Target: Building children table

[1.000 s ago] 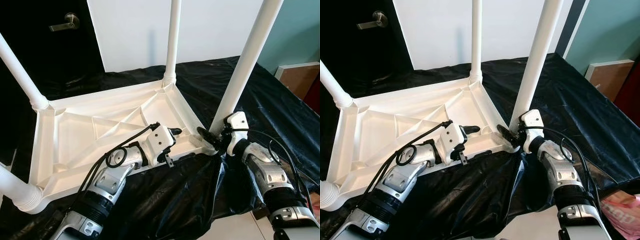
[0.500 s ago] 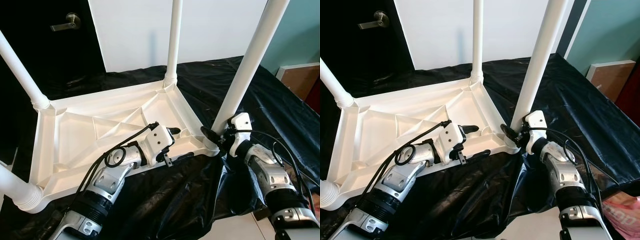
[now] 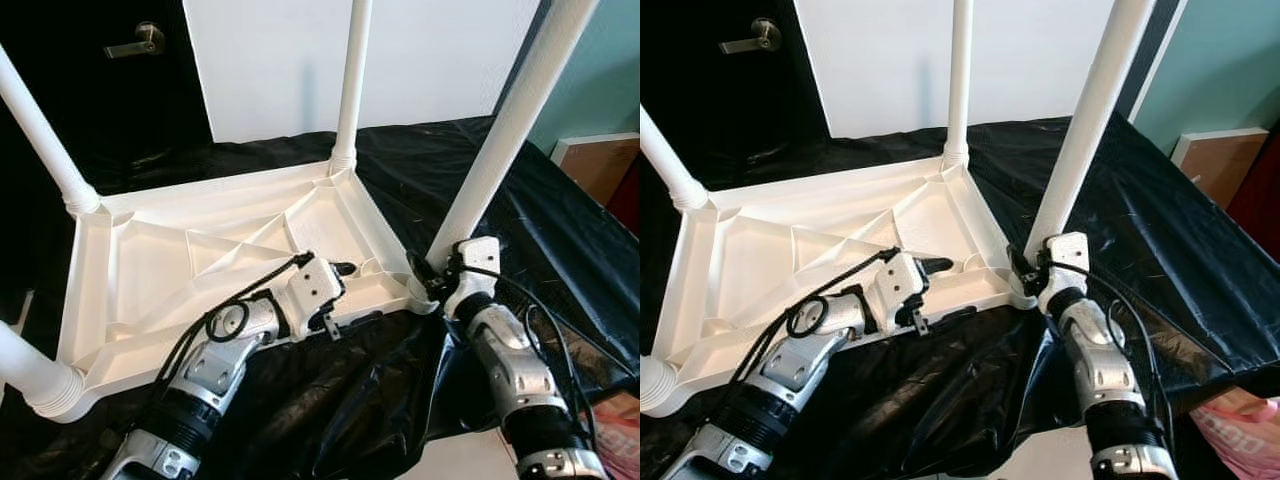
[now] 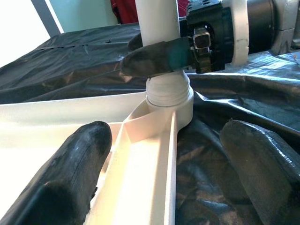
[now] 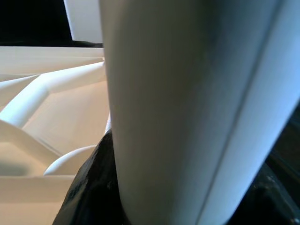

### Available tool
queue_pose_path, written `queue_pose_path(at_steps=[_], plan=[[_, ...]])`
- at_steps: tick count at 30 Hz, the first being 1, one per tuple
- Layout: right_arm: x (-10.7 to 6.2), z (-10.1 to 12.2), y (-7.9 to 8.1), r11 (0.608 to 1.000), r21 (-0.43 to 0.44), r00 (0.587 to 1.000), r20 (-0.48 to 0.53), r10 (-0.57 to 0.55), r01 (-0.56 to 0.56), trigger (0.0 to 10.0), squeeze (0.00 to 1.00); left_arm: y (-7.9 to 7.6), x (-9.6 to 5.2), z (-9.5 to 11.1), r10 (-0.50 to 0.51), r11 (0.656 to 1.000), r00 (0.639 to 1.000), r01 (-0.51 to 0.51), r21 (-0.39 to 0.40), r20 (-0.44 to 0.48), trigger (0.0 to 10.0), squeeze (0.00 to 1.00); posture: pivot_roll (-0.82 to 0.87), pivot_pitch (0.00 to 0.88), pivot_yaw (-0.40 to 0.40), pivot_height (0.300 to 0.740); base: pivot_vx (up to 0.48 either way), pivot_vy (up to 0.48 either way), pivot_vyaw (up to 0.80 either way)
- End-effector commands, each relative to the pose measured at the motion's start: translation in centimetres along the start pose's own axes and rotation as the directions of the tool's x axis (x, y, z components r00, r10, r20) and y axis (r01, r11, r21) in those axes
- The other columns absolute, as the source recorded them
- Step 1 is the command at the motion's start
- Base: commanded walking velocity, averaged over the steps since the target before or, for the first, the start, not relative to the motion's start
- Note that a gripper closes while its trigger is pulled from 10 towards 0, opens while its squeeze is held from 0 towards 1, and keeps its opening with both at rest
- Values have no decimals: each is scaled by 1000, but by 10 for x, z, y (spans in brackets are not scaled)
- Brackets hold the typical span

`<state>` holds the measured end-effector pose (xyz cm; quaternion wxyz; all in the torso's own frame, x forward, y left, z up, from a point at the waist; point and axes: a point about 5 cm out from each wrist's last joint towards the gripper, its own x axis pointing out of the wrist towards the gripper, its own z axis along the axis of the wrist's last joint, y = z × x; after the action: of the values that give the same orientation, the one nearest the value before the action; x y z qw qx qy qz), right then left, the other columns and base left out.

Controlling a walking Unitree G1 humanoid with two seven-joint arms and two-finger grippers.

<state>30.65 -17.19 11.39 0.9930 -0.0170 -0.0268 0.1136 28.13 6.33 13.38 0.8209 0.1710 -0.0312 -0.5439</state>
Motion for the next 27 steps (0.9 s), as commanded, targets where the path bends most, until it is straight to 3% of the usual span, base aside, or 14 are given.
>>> queue_pose_path(at_steps=[1,2,4,9,11,13,14,16,27], plan=[[-10,-20,-6,996,-6,990,-103,-93,93,10000,0,0,-1,1,12,1000,1000,-12,10,-5,10000,0,23,23,-69,740,0,0,0],[-10,-20,-6,996,-6,990,-103,-93,93,10000,0,0,-1,1,12,1000,1000,-12,10,-5,10000,0,23,23,-69,740,0,0,0],[-12,-22,-5,978,0,972,-111,-209,210,10000,0,-1,0,0,15,1000,1000,-15,9,-4,10000,0,22,18,-70,740,0,0,0],[-14,-23,0,955,10,949,-117,-293,296,10000,0,-2,0,0,14,1000,1000,-14,8,-2,10000,0,19,14,-67,740,0,0,0],[-13,-23,11,934,44,930,-123,-347,354,10000,0,-1,1,0,12,1000,1000,-12,9,-2,10000,0,15,9,-59,740,0,0,0],[-13,-24,18,930,63,927,-128,-353,363,10000,0,-1,1,0,11,1000,1000,-11,9,-1,10000,0,13,8,-54,740,0,0,0],[-11,-23,33,944,107,946,-126,-299,313,10000,0,-2,1,1,3,1000,1000,-3,9,2,10000,0,5,2,-46,740,0,0,0],[-10,-22,37,949,112,952,-120,-282,295,10000,0,-2,2,1,0,1000,1000,0,9,4,10000,0,4,1,-45,740,0,0,0],[-7,-16,33,940,86,941,-105,-321,330,10000,0,2,5,3,-9,1000,1000,9,23,9,10000,0,-5,0,-38,740,0,0,0]])
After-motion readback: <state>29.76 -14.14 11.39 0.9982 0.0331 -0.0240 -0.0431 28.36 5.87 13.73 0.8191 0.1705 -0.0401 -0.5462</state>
